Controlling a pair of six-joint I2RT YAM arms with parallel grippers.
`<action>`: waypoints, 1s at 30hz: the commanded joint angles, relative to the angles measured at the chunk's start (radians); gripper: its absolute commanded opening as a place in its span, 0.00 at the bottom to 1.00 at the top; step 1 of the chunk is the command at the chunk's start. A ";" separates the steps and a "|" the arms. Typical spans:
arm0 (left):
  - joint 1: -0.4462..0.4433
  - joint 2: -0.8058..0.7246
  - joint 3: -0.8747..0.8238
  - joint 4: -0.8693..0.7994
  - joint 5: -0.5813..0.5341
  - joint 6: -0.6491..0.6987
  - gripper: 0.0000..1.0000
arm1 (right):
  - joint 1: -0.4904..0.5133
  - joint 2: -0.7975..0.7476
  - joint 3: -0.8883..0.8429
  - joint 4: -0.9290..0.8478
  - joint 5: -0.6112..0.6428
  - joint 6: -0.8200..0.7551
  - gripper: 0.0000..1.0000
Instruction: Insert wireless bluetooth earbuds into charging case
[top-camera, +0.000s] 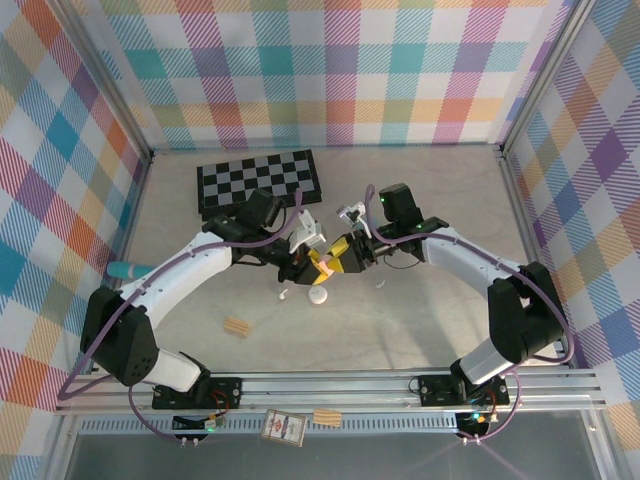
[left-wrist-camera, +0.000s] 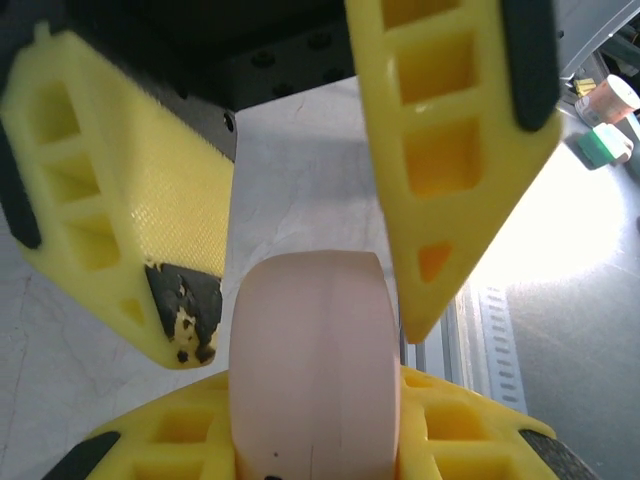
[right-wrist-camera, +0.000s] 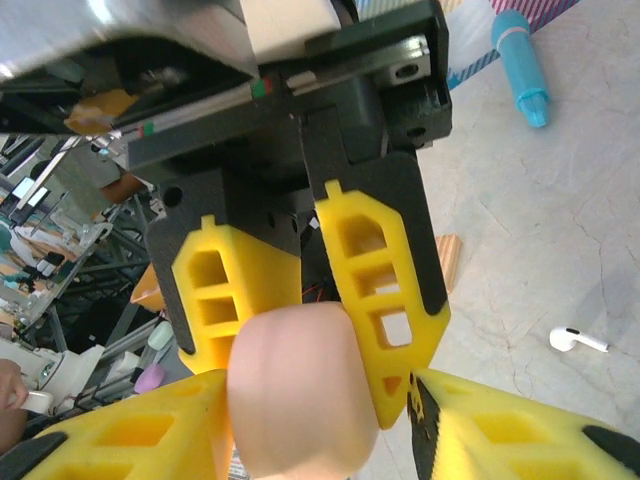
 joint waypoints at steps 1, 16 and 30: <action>-0.004 -0.027 0.002 0.037 0.034 -0.008 0.22 | 0.013 0.014 0.029 -0.030 -0.043 -0.056 0.49; -0.005 -0.130 -0.118 0.274 -0.020 -0.090 0.82 | -0.001 -0.068 -0.057 0.250 0.186 0.249 0.16; -0.023 -0.287 -0.476 1.141 -0.458 -0.281 1.00 | -0.117 -0.163 -0.214 0.689 0.392 1.011 0.12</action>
